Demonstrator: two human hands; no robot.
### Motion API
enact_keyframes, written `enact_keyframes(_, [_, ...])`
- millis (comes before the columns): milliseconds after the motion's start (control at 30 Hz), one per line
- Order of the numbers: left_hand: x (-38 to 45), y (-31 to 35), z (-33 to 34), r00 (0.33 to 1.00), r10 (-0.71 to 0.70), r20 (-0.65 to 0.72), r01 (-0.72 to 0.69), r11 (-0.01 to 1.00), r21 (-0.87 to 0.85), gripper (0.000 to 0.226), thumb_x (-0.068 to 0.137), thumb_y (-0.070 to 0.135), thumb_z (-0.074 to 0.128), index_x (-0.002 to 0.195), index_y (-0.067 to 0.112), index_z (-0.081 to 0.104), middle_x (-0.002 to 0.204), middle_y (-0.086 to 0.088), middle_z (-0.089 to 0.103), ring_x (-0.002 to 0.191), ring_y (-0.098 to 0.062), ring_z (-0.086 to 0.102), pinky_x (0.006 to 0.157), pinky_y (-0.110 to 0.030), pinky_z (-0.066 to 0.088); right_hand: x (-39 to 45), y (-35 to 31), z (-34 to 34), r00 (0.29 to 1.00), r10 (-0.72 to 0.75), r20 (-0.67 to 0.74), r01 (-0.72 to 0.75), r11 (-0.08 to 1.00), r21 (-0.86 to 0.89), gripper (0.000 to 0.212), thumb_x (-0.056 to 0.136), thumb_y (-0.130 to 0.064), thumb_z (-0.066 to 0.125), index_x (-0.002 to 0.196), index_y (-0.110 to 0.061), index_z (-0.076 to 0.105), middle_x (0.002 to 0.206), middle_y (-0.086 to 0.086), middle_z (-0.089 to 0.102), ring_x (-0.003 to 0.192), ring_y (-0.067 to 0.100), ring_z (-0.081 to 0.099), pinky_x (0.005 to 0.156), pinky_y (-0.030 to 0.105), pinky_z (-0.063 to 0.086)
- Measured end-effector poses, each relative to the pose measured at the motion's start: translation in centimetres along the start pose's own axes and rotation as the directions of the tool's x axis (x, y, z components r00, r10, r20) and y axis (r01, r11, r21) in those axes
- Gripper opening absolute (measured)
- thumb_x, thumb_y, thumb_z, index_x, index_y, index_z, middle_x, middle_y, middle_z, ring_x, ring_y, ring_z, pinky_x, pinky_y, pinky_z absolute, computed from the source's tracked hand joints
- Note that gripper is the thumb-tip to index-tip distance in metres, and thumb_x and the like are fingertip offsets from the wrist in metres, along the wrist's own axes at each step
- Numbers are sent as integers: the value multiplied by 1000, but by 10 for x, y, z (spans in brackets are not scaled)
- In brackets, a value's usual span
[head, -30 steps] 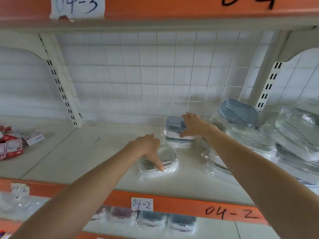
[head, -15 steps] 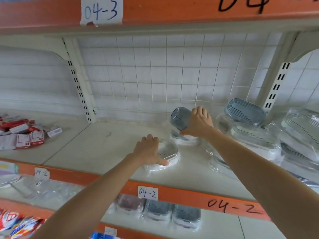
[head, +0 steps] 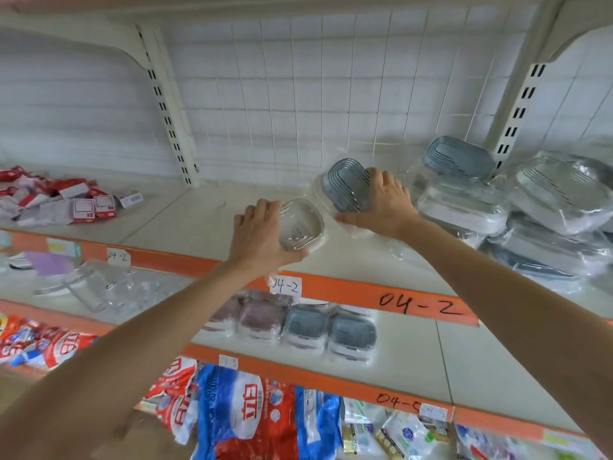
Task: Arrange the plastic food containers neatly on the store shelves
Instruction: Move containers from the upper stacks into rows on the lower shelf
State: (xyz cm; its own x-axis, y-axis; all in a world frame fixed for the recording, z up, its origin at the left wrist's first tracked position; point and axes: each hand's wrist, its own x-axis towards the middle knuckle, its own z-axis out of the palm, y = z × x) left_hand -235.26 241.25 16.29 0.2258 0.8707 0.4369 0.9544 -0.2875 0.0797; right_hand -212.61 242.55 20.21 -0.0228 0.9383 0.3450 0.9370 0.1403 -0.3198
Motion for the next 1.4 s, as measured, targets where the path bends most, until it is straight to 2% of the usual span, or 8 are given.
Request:
enact_keyframes(267, [-74, -2, -9, 995, 65, 69, -67, 997, 29, 94, 64, 72, 64, 134, 16, 37, 127, -3, 43, 114, -25, 44, 92, -38, 31, -66, -6, -7, 996, -59, 65, 61, 997, -40, 102, 63, -56, 78, 141, -15, 27, 132, 11, 38, 125, 28, 34, 104, 44, 27])
enact_keyframes(500, [-177, -33, 0, 969, 50, 241, -48, 999, -12, 94, 68, 63, 68, 139, 15, 30, 140, -6, 38, 126, -26, 39, 105, -39, 29, -167, -29, 25, 964, -40, 263, 76, 988, -131, 105, 66, -55, 77, 145, -14, 21, 139, 10, 32, 130, 28, 30, 109, 44, 24])
enact_keyframes(633, [-214, -34, 4, 952, 7, 306, -8, 1000, 2, 102, 67, 71, 64, 142, 13, 26, 146, -11, 32, 131, -28, 35, 107, -41, 27, -217, -25, 38, 929, -64, 365, 145, 970, -196, 105, 67, -52, 77, 146, -16, 19, 144, 7, 30, 134, 26, 28, 110, 43, 23])
enact_keyframes(733, [-230, -28, 11, 935, 29, 354, -34, 999, 7, 101, 67, 72, 63, 140, 13, 27, 140, -11, 31, 131, -29, 31, 104, -42, 32, -242, -15, 52, 914, -25, 406, 114, 974, -198, 107, 66, -52, 78, 146, -15, 18, 146, 6, 31, 134, 24, 29, 110, 41, 24])
enact_keyframes(800, [-238, -26, 19, 929, 48, 367, -56, 998, 9, 95, 65, 71, 63, 134, 14, 33, 128, -11, 32, 121, -27, 33, 98, -38, 37, -252, -7, 66, 905, 28, 424, 45, 986, -162, 106, 64, -50, 80, 144, -13, 20, 144, 5, 34, 132, 23, 33, 110, 40, 26])
enact_keyframes(967, [-232, -28, 42, 912, 71, 404, -91, 995, 30, 85, 65, 66, 67, 126, 14, 40, 119, -6, 32, 111, -23, 34, 92, -33, 38, -253, 10, 109, 892, 101, 441, -51, 991, -123, 100, 62, -47, 81, 138, -12, 26, 139, 5, 37, 127, 22, 36, 106, 38, 31])
enact_keyframes(1200, [-186, -25, 105, 895, 89, 436, -92, 996, -13, 93, 70, 56, 74, 140, 12, 30, 132, -4, 38, 121, -21, 40, 102, -34, 35, -232, 47, 166, 933, 133, 333, -52, 969, -241, 92, 70, -46, 75, 142, -19, 24, 138, 5, 29, 128, 24, 27, 108, 41, 26])
enact_keyframes(1400, [-127, -12, 184, 914, 106, 393, -90, 994, -59, 92, 73, 43, 76, 142, 8, 26, 143, -8, 35, 122, -26, 44, 102, -37, 37, -189, 89, 215, 947, 156, 280, -104, 976, -192, 91, 74, -41, 74, 145, -19, 22, 146, 3, 27, 136, 23, 21, 110, 40, 20])
